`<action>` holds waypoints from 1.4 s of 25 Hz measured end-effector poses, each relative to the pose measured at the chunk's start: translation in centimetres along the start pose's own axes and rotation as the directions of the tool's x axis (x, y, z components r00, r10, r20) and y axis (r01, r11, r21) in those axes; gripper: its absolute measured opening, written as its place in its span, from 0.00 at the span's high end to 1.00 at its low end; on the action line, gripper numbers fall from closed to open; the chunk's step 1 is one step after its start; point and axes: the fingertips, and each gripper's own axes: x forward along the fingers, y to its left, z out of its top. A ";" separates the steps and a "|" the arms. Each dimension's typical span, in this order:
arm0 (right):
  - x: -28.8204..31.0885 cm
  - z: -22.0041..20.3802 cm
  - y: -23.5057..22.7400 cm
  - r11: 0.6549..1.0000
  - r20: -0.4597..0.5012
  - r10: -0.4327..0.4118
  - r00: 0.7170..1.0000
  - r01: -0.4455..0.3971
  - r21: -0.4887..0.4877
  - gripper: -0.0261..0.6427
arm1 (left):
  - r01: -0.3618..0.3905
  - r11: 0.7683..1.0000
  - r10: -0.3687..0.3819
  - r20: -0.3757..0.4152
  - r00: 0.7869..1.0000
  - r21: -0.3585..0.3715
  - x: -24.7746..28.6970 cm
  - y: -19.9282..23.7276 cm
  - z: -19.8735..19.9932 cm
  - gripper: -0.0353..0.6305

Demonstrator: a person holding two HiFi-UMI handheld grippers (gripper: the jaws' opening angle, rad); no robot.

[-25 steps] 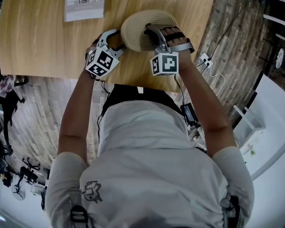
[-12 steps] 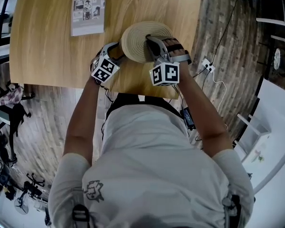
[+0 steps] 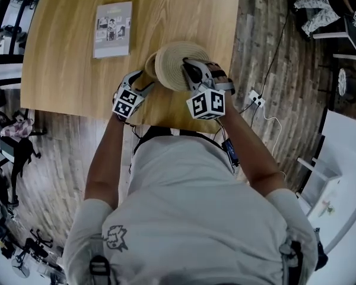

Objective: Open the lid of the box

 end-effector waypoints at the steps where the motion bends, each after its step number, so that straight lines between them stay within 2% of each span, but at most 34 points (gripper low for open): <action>1: -0.6 0.1 -0.1 1.000 0.012 -0.001 1.000 0.001 0.017 0.92 | -0.013 1.000 0.013 0.009 1.000 -0.004 -0.4 -0.2 0.3 0.56; 6: -3.9 0.8 -0.6 0.997 0.089 -0.013 0.996 0.006 0.078 0.92 | -0.086 0.995 0.091 0.098 0.991 -0.056 -3.0 -1.8 3.9 0.56; 10: -6.9 0.9 -1.1 0.986 0.150 -0.023 0.988 -0.002 0.166 0.92 | -0.121 0.989 0.136 0.199 0.970 -0.089 -5.2 -4.1 8.2 0.56; 16: -11.5 0.7 -2.2 0.958 0.244 -0.039 0.969 -0.034 0.285 0.92 | -0.200 0.973 0.227 0.334 0.915 -0.113 -8.3 -7.9 14.3 0.57; 19: -14.0 0.5 -2.7 0.945 0.288 -0.046 0.956 -0.052 0.323 0.92 | -0.245 0.962 0.274 0.384 0.882 -0.125 -9.8 -10.3 16.7 0.66; 24: -16.9 -0.1 -3.0 0.937 0.348 -0.048 0.936 -0.078 0.340 0.92 | -0.326 0.928 0.373 0.437 0.819 -0.181 -12.3 -13.1 18.9 0.85; 29: -19.4 0.0 -2.9 0.926 0.404 -0.045 0.913 -0.113 0.360 0.92 | -0.387 0.905 0.423 0.459 0.781 -0.175 -14.1 -15.9 20.1 0.93; 32: -20.9 0.3 -2.8 0.916 0.442 -0.035 0.896 -0.148 0.372 0.92 | -0.423 0.894 0.440 0.458 0.772 -0.147 -14.9 -17.5 20.4 0.94; 35: -21.9 0.5 -2.7 0.907 0.468 -0.029 0.883 -0.173 0.383 0.92 | -0.425 0.889 0.453 0.449 0.770 -0.168 -15.8 -18.4 20.3 0.94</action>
